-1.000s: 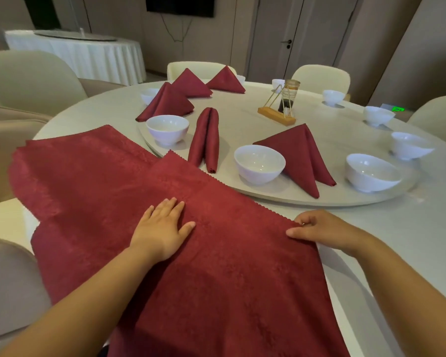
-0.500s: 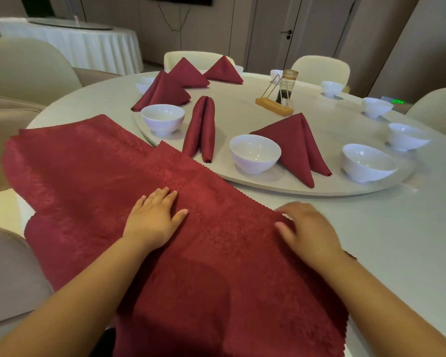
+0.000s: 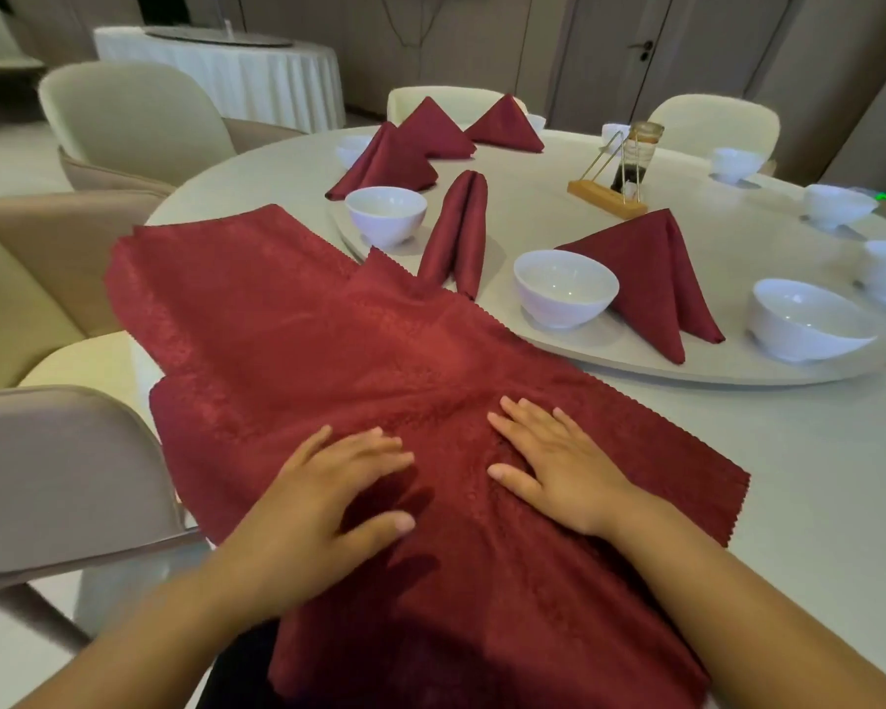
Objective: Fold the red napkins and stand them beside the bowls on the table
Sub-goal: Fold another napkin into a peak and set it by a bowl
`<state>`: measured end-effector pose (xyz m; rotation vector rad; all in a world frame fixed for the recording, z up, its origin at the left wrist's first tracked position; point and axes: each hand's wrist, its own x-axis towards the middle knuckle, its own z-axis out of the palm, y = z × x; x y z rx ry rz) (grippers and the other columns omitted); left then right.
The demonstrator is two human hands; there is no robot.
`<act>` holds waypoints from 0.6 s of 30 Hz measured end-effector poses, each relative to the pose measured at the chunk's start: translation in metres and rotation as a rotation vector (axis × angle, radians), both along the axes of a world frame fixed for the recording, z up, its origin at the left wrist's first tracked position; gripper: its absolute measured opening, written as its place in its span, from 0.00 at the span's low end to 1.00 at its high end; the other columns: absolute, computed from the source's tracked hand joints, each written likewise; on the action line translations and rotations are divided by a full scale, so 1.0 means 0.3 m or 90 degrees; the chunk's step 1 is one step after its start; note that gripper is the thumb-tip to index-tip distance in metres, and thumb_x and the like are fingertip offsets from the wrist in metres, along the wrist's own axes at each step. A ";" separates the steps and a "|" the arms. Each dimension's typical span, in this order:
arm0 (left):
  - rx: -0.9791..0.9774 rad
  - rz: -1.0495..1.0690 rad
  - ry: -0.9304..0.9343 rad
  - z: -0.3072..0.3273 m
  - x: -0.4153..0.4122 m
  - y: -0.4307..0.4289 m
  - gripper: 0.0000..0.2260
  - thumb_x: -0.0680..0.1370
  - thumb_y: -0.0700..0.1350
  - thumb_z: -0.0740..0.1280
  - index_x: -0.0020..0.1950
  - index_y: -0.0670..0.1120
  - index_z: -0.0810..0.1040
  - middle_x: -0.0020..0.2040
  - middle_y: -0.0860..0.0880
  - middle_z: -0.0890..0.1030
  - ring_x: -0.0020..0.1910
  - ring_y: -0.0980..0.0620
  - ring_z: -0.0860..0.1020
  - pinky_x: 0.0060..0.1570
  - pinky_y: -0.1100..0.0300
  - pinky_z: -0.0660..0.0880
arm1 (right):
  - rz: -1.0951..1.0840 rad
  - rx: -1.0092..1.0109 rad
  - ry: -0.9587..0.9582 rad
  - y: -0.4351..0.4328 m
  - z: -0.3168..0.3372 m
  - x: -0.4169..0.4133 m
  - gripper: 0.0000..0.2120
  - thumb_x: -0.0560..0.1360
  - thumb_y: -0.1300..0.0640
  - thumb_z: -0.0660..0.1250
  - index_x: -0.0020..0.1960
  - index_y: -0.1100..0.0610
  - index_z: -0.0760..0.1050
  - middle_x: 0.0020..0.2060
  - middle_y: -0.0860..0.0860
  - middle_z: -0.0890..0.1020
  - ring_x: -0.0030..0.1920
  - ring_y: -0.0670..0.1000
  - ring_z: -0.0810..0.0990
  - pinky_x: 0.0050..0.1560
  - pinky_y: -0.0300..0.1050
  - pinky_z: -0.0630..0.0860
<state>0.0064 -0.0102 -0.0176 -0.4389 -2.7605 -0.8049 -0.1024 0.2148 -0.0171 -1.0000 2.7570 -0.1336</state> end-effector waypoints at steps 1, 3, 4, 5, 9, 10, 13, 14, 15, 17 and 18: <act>-0.032 -0.021 0.016 -0.027 0.042 0.007 0.27 0.72 0.72 0.49 0.64 0.59 0.69 0.62 0.59 0.71 0.66 0.64 0.63 0.67 0.67 0.50 | -0.001 0.001 0.003 -0.007 0.004 -0.013 0.61 0.47 0.22 0.20 0.75 0.47 0.44 0.75 0.45 0.44 0.74 0.43 0.40 0.67 0.38 0.33; -0.083 -0.041 0.021 -0.081 0.092 0.029 0.26 0.73 0.70 0.51 0.62 0.56 0.69 0.61 0.55 0.75 0.65 0.60 0.66 0.65 0.63 0.54 | -0.004 -0.005 0.003 -0.019 0.011 -0.037 0.45 0.65 0.24 0.34 0.75 0.48 0.46 0.75 0.46 0.45 0.74 0.44 0.42 0.69 0.40 0.36; -0.083 -0.045 0.016 -0.102 0.100 0.038 0.26 0.73 0.71 0.51 0.62 0.57 0.69 0.61 0.54 0.76 0.64 0.59 0.67 0.65 0.62 0.54 | -0.010 -0.004 -0.002 -0.024 0.018 -0.042 0.35 0.74 0.31 0.41 0.75 0.48 0.46 0.75 0.47 0.46 0.74 0.45 0.43 0.70 0.41 0.37; -0.074 -0.044 0.012 -0.114 0.101 0.046 0.25 0.73 0.71 0.51 0.61 0.57 0.70 0.61 0.53 0.77 0.64 0.58 0.67 0.65 0.62 0.53 | -0.018 -0.003 -0.005 -0.029 0.023 -0.046 0.29 0.78 0.38 0.47 0.75 0.49 0.47 0.75 0.47 0.46 0.74 0.45 0.43 0.71 0.42 0.37; -0.011 -0.038 0.031 -0.132 0.093 0.061 0.21 0.73 0.70 0.53 0.57 0.60 0.72 0.59 0.56 0.77 0.64 0.60 0.68 0.64 0.63 0.54 | -0.040 -0.022 0.006 -0.025 0.038 -0.043 0.27 0.79 0.45 0.53 0.75 0.50 0.51 0.75 0.47 0.51 0.74 0.46 0.47 0.71 0.43 0.39; 0.001 -0.040 0.041 -0.140 0.095 0.062 0.21 0.73 0.70 0.54 0.57 0.60 0.73 0.59 0.58 0.76 0.64 0.64 0.67 0.64 0.64 0.54 | -0.047 -0.036 0.007 -0.017 0.043 -0.037 0.27 0.79 0.46 0.54 0.75 0.50 0.51 0.75 0.48 0.52 0.74 0.46 0.49 0.71 0.43 0.40; 0.063 -0.031 0.076 -0.153 0.089 0.051 0.20 0.73 0.69 0.55 0.55 0.60 0.74 0.61 0.70 0.70 0.65 0.73 0.62 0.64 0.69 0.53 | -0.058 -0.098 0.006 0.023 0.070 -0.002 0.27 0.78 0.48 0.59 0.74 0.50 0.55 0.74 0.48 0.57 0.74 0.46 0.52 0.71 0.42 0.43; 0.082 -0.025 0.091 -0.152 0.081 0.047 0.20 0.72 0.69 0.55 0.55 0.60 0.74 0.59 0.76 0.69 0.63 0.75 0.63 0.63 0.70 0.54 | -0.059 -0.128 0.006 0.037 0.080 0.015 0.26 0.78 0.49 0.59 0.73 0.50 0.56 0.73 0.47 0.59 0.73 0.45 0.53 0.71 0.41 0.43; 0.092 -0.024 0.098 -0.143 0.071 0.046 0.19 0.72 0.69 0.55 0.55 0.60 0.74 0.55 0.79 0.68 0.61 0.76 0.64 0.63 0.70 0.56 | -0.058 -0.156 0.013 0.051 0.090 0.032 0.25 0.77 0.49 0.60 0.72 0.49 0.58 0.72 0.47 0.61 0.73 0.45 0.54 0.71 0.40 0.43; 0.085 -0.039 0.125 -0.096 0.042 0.050 0.16 0.73 0.65 0.59 0.51 0.56 0.76 0.51 0.76 0.74 0.55 0.73 0.72 0.56 0.67 0.66 | -0.051 -0.209 0.038 0.074 0.109 0.066 0.22 0.77 0.48 0.61 0.70 0.48 0.63 0.70 0.46 0.66 0.71 0.42 0.57 0.70 0.38 0.42; 0.080 -0.050 0.146 -0.068 0.022 0.052 0.14 0.72 0.60 0.62 0.46 0.52 0.79 0.49 0.69 0.78 0.50 0.67 0.75 0.50 0.68 0.69 | -0.046 -0.242 0.043 0.081 0.120 0.086 0.20 0.77 0.46 0.61 0.67 0.45 0.65 0.68 0.45 0.68 0.69 0.39 0.59 0.69 0.36 0.42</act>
